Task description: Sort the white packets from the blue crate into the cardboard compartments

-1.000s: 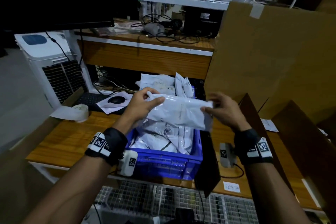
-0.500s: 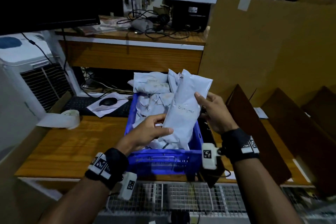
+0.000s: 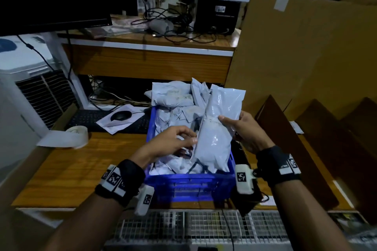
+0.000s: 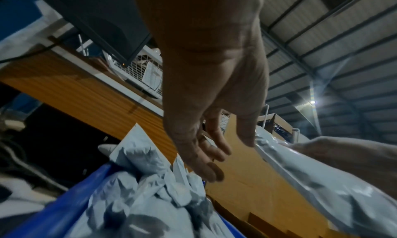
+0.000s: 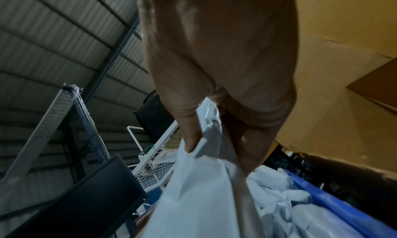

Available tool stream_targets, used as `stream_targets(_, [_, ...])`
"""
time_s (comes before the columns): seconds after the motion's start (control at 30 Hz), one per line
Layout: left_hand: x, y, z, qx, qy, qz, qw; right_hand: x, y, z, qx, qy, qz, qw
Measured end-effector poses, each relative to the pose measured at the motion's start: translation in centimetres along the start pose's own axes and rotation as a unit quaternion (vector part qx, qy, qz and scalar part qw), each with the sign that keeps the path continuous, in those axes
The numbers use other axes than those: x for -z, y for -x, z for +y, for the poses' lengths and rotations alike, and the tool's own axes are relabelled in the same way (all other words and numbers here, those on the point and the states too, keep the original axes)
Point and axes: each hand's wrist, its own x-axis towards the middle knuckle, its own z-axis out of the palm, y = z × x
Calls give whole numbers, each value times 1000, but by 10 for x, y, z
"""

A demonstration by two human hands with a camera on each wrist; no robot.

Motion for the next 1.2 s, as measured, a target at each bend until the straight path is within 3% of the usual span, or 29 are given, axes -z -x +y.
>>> stream_targets(0.17, [43,-56,9,-24,-121,176,977,28,-43,-8,-38,62,-9,997])
stream_targets(0.3, [83,-110,10,-33,-281,288,915,43,-83,-12,-58,81,-11,995])
stream_targets(0.4, [114,-150,6,-5,-363,349,864,52,-108,-9,-65,86,-26,994])
stream_targets(0.5, [135,-180,3,62,-429,348,831,56,-127,-6,-73,85,-43,993])
stream_targets(0.67, [144,-203,0,105,-387,330,855,63,-150,0,-86,84,-52,991])
stream_targets(0.8, [126,-191,-2,19,-414,338,845,70,-161,2,-91,98,-51,990])
stream_targets(0.93, [107,-166,0,-47,-442,297,845,71,-166,-1,-97,119,-39,987])
stream_targets(1.2, [74,-95,-2,-207,-484,229,819,55,-150,-9,-105,125,0,987])
